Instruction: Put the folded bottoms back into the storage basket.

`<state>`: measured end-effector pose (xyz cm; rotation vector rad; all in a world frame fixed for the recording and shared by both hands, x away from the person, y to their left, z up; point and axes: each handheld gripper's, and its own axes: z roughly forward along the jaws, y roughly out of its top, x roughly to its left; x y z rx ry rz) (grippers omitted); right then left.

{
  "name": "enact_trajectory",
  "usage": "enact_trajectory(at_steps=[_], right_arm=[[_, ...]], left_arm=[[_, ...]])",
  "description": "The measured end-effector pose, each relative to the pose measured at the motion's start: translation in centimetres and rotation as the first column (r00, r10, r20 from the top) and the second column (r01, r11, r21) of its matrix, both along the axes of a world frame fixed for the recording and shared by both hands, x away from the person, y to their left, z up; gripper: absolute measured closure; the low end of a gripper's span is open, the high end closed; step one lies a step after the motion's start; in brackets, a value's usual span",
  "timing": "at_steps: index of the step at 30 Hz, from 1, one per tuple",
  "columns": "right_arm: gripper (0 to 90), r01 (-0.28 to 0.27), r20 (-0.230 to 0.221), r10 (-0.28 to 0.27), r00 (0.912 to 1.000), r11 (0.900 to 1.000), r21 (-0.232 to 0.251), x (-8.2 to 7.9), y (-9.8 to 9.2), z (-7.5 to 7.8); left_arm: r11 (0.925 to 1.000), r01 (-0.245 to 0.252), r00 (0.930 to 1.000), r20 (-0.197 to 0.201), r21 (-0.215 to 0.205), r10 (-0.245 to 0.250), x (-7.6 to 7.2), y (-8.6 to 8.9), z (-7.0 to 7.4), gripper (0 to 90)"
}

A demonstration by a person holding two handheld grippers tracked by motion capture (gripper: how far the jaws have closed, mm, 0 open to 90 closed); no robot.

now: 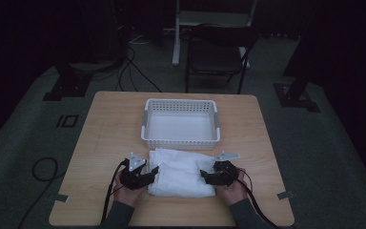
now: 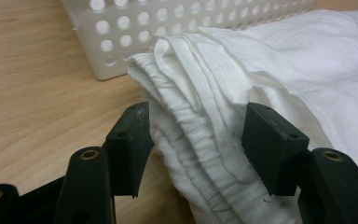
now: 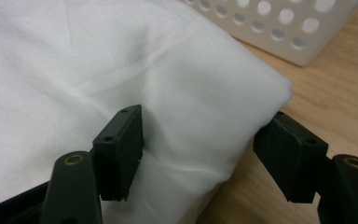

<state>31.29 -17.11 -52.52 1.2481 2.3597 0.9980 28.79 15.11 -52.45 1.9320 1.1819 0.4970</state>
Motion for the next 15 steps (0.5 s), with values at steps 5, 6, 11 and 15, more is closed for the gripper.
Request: enact_trajectory(at_steps=[5, 6, 11, 15], right_arm=[[33.1, 0.006, 0.004, -0.006, 1.0, 1.0, 0.004, 0.9, 0.5, 0.0], [33.1, 0.006, 0.005, -0.006, 1.0, 1.0, 0.004, 1.1, 0.5, 0.0], [32.8, 0.015, 0.009, -0.015, 0.9998, 1.0, 0.007, 1.4, 0.6, 0.2], [31.6, 0.03, 0.033, -0.031, 0.999, 0.999, 0.02, 0.9, 0.3, 1.1]], left_arm=[[0.9998, -0.019, 0.9998, 0.0, 0.007, 0.019, 0.6, 0.3, 0.1, 41.5], [0.9997, -0.022, 0.9998, -0.001, 0.007, 0.022, 0.7, 0.3, 0.1, 41.6], [0.9994, -0.034, 0.9994, 0.0, -0.008, 0.034, 0.7, 0.5, 0.5, 41.4], [0.9975, -0.03, 0.9992, 0.026, -0.064, 0.032, 0.3, 0.8, 1.4, 36.7]])
